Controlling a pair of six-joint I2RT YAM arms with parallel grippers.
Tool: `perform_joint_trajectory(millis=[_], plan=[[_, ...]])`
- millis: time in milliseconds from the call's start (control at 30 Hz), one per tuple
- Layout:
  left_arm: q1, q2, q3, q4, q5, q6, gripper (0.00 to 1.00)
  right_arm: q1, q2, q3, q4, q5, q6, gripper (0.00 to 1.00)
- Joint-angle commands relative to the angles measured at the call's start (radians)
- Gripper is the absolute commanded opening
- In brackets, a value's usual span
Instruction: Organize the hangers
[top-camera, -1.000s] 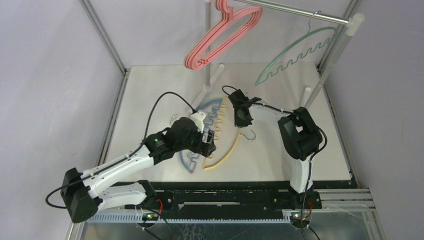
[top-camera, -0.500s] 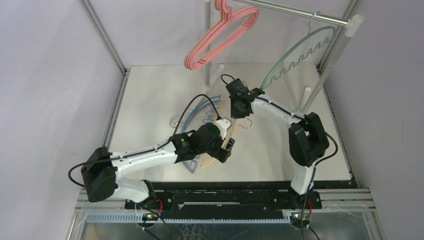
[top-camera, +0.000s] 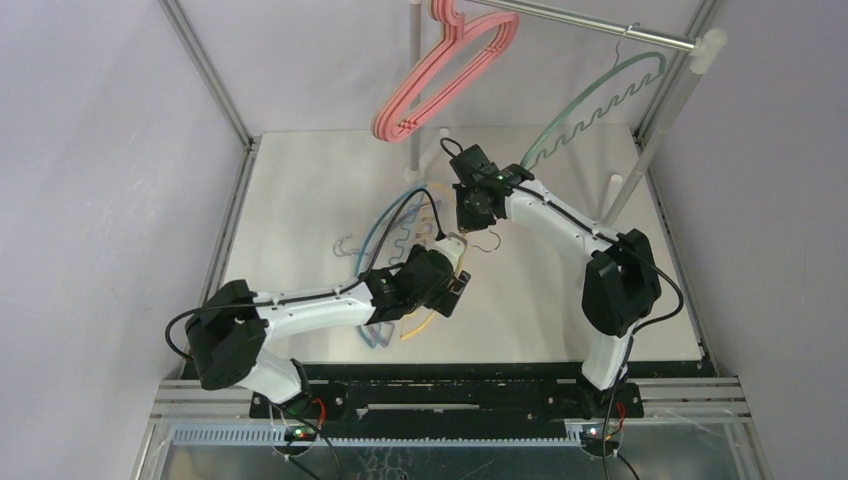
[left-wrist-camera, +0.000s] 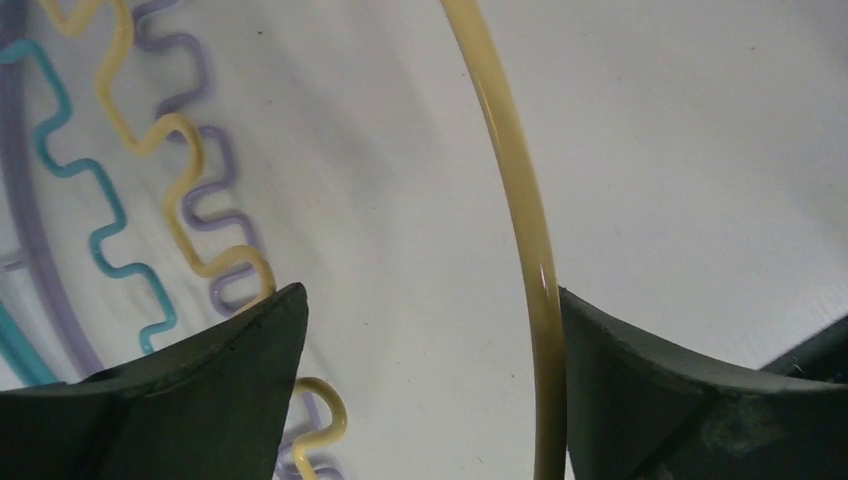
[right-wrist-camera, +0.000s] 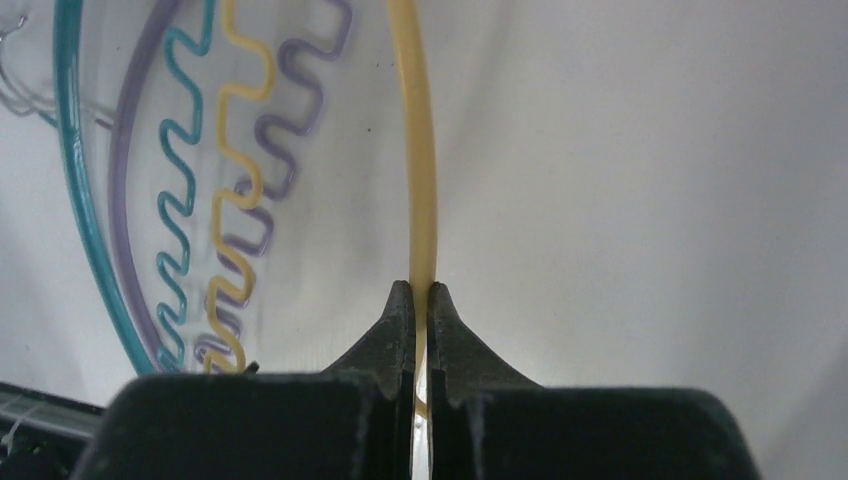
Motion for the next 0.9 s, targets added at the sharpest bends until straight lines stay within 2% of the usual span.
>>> perform_joint_trajectory(millis=[0, 100, 233, 400, 467, 500, 700, 733, 833, 867], plan=[[-0.007, 0.001, -0.01, 0.044, -0.128, 0.028, 0.84, 0.008, -0.094, 0.05, -0.038, -0.053, -0.037, 0.0], [-0.008, 0.015, 0.009, 0.041, -0.116, 0.046, 0.77, 0.008, -0.122, 0.038, -0.052, -0.056, -0.045, 0.0], [-0.007, 0.04, 0.03, 0.041, -0.045, 0.061, 0.57, -0.001, -0.149, 0.03, -0.068, -0.062, -0.059, 0.0], [-0.008, 0.052, 0.06, 0.017, 0.057, 0.093, 0.24, -0.016, -0.184, 0.013, -0.078, -0.062, -0.08, 0.0], [-0.008, 0.042, 0.07, 0.0, 0.081, 0.092, 0.03, -0.022, -0.199, 0.003, -0.08, -0.06, -0.084, 0.0], [-0.007, 0.031, 0.069, -0.004, 0.094, 0.091, 0.0, -0.024, -0.208, 0.001, -0.083, -0.058, -0.086, 0.0], [-0.004, -0.063, 0.143, -0.12, 0.188, 0.111, 0.0, -0.025, -0.318, -0.009, -0.116, -0.044, -0.101, 0.0], [0.0, -0.072, 0.164, -0.147, 0.206, 0.113, 0.0, -0.023, -0.343, -0.01, -0.119, -0.046, -0.108, 0.07], [0.017, -0.083, 0.2, -0.181, 0.27, 0.11, 0.0, -0.022, -0.427, -0.021, -0.14, -0.052, -0.126, 0.36], [0.023, -0.085, 0.205, -0.182, 0.289, 0.109, 0.0, -0.019, -0.456, -0.03, -0.145, -0.044, -0.13, 0.43]])
